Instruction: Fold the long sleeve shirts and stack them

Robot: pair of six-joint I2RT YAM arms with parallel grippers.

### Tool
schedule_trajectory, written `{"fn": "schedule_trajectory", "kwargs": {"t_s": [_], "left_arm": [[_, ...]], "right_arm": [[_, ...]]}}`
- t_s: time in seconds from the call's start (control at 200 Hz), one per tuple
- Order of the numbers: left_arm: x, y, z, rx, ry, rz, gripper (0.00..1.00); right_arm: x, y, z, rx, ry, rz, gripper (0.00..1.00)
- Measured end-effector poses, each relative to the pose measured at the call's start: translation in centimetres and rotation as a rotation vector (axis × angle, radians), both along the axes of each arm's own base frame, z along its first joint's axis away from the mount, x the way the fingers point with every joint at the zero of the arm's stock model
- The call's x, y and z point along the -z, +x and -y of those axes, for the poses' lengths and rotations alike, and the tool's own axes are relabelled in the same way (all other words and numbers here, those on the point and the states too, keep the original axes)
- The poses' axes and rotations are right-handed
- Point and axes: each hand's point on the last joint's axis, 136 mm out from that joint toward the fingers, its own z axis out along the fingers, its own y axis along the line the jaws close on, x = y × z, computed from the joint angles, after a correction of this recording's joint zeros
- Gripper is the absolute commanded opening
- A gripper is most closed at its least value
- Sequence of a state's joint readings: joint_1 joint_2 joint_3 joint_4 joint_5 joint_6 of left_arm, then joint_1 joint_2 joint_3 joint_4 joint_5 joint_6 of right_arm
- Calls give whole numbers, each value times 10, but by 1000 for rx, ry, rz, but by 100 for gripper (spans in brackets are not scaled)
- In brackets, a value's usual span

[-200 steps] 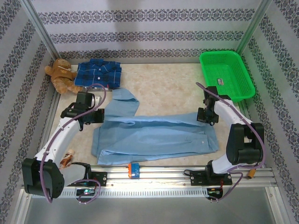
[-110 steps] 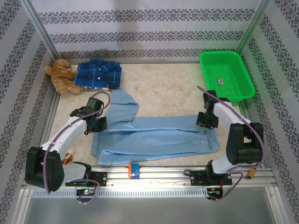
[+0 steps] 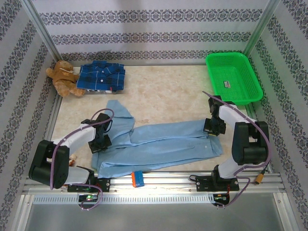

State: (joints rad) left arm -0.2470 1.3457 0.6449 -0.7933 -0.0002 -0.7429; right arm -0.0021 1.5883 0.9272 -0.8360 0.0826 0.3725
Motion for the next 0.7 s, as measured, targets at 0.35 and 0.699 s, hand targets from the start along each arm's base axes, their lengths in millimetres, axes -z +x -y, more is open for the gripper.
{"fn": "schedule_trajectory", "kwargs": {"t_s": [0.35,0.699], "left_arm": [[-56,56,11,-97,-41,204,88],[-81,129,14,-97,-72,245,84]], "right_arm": [[-4,3,1,6,-1,20,30],[-92,65,-84,-194,275,376,39]]}}
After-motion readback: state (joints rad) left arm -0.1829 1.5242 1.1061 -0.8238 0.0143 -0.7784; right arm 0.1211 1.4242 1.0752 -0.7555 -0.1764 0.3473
